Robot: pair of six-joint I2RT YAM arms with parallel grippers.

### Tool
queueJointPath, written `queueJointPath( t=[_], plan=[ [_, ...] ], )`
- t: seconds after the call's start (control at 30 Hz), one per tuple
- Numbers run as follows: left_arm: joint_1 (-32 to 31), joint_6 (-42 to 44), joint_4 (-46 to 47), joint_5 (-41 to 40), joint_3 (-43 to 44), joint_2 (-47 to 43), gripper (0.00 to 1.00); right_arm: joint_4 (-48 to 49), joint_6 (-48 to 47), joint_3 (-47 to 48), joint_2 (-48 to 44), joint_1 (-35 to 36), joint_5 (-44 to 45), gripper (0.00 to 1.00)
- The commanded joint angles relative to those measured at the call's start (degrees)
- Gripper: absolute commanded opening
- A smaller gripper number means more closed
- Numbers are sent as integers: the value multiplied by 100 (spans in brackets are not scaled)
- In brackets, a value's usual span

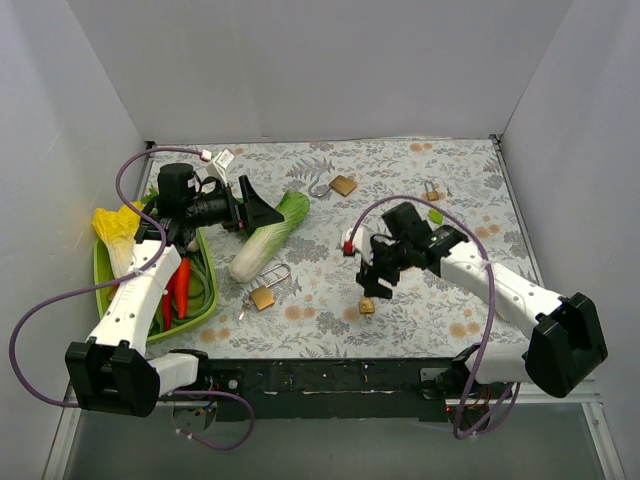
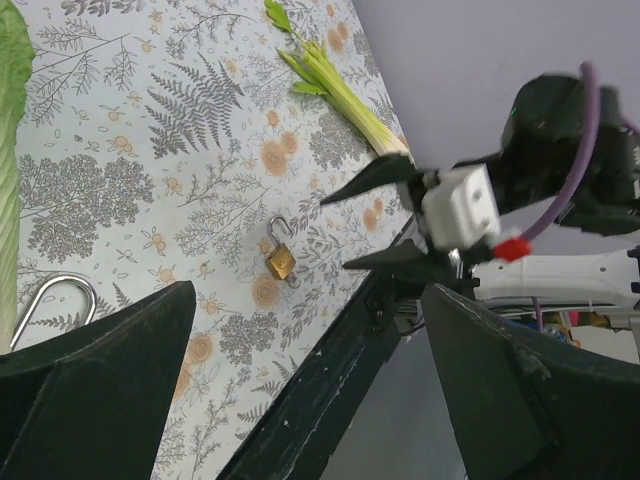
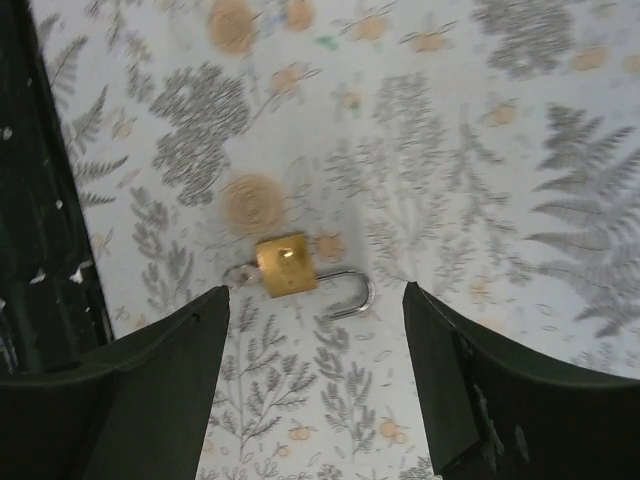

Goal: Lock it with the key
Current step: Pick up the lock from the center of the board.

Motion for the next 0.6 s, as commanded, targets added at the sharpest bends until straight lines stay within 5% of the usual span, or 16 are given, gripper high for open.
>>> queueJointPath(
  t=[0.0, 0.33, 0.57],
  plan=[
    [98, -4, 12, 329, 122, -95, 98, 129, -478, -672, -365, 787, 617, 76],
    [134, -66, 170, 514, 16, -51, 98, 683, -154, -946, 144, 1333, 1277, 65],
    [169, -390, 196, 294, -10, -77, 98, 481, 2024, -726, 233, 1307, 1664, 65]
  ],
)
